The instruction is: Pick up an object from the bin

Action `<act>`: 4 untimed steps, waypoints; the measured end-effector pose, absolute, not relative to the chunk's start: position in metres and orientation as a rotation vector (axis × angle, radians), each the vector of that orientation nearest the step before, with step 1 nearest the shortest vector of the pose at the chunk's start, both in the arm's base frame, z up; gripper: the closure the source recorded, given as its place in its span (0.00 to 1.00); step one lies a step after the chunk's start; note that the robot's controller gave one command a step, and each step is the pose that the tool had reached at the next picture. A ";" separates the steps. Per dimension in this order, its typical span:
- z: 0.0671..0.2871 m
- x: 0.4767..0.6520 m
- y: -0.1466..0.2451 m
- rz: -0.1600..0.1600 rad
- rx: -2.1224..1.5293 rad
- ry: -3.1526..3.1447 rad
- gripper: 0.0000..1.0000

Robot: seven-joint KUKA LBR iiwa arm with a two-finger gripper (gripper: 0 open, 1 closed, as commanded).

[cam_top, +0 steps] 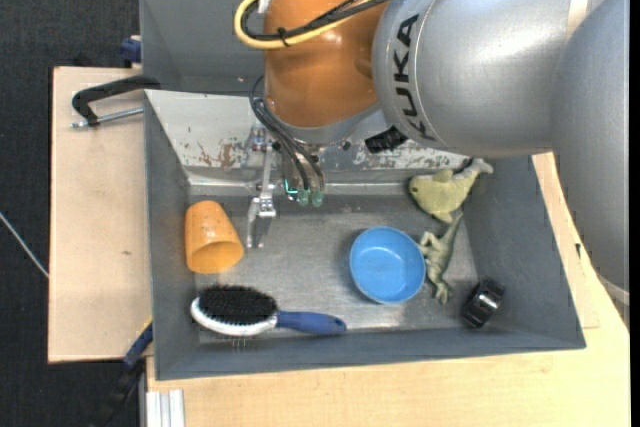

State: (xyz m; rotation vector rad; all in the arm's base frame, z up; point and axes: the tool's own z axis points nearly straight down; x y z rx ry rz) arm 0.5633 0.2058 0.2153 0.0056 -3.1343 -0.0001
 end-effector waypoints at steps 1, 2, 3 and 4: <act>0.098 0.566 0.202 0.004 0.437 -3.106 0.00; 0.076 0.572 0.206 0.046 0.987 -2.983 0.00; 0.076 0.548 0.205 0.016 1.566 -2.730 0.00; 0.136 0.508 0.220 0.000 2.001 -2.435 0.00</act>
Offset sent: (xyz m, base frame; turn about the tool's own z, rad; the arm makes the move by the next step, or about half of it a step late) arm 0.0034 -0.0029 -0.1157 -0.2762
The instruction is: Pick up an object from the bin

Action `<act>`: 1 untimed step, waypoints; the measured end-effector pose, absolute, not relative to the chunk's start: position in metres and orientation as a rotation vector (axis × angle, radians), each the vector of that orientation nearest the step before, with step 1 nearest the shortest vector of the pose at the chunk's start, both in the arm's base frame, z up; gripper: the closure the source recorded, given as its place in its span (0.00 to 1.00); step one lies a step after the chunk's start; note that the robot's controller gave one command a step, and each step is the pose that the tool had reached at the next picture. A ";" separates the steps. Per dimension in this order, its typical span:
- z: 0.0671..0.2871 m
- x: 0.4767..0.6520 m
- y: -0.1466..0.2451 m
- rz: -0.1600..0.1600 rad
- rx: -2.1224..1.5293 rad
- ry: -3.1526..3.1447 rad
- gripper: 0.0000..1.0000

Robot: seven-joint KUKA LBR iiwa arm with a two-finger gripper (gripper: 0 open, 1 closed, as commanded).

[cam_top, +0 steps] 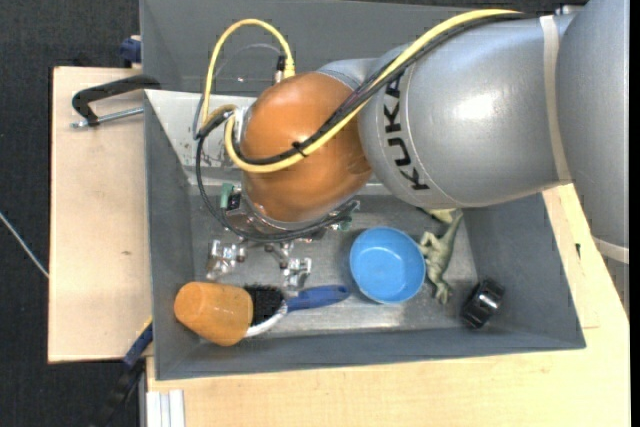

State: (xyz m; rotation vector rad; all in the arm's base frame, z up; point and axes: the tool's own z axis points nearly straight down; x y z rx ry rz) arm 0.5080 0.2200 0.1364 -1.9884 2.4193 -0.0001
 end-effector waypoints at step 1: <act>0.135 0.508 0.219 0.002 -1.988 2.425 1.00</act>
Offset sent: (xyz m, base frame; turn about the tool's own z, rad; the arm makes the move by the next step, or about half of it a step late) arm 0.0000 0.0000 0.0000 0.0000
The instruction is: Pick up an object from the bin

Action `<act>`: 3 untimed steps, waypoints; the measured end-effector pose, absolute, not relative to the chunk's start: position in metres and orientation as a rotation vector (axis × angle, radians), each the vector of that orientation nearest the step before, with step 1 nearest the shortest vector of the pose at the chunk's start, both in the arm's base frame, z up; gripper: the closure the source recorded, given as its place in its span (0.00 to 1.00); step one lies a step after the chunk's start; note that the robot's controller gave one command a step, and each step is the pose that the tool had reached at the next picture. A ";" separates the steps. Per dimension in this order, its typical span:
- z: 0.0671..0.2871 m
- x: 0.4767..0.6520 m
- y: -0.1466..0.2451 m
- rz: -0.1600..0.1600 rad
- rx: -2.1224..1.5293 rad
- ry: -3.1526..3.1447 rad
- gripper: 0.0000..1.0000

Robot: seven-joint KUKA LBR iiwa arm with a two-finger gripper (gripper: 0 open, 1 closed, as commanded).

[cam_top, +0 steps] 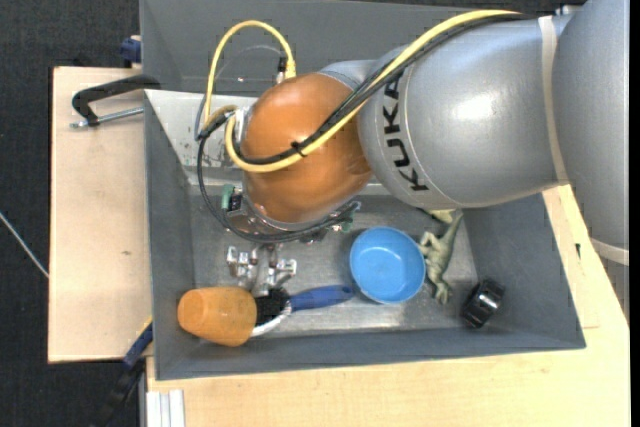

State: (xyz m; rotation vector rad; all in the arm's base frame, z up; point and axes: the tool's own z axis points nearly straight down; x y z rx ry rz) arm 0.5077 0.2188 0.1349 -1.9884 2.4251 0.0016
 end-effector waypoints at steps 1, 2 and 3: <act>0.135 0.507 0.219 0.003 -1.989 2.426 0.00; 0.094 0.505 0.180 -0.011 -2.244 2.123 0.00; 0.081 0.510 0.197 -0.026 -2.314 2.061 0.00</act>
Offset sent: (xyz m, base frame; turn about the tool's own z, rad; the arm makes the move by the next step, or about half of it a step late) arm 0.0000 0.0000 0.0000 0.0000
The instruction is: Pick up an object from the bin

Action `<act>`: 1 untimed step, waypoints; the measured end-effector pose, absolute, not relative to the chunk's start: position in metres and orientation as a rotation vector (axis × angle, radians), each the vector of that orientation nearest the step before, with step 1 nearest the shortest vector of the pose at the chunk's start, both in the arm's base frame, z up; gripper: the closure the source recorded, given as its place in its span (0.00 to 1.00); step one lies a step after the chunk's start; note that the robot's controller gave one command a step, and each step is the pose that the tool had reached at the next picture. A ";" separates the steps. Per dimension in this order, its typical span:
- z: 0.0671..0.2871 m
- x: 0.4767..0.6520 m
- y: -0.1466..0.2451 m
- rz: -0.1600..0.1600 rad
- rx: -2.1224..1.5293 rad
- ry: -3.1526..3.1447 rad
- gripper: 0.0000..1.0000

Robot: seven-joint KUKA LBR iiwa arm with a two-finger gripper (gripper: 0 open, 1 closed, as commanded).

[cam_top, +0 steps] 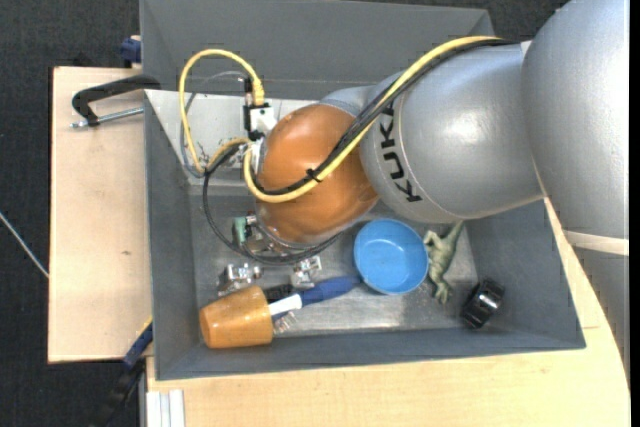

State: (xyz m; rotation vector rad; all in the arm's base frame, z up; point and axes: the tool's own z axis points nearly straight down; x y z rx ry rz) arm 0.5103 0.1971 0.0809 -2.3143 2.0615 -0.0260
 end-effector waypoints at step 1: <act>0.078 0.510 0.174 -0.034 -2.642 1.624 0.00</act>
Offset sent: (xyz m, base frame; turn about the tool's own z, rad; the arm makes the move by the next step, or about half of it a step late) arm -0.0121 -0.0272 -0.0109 -0.3626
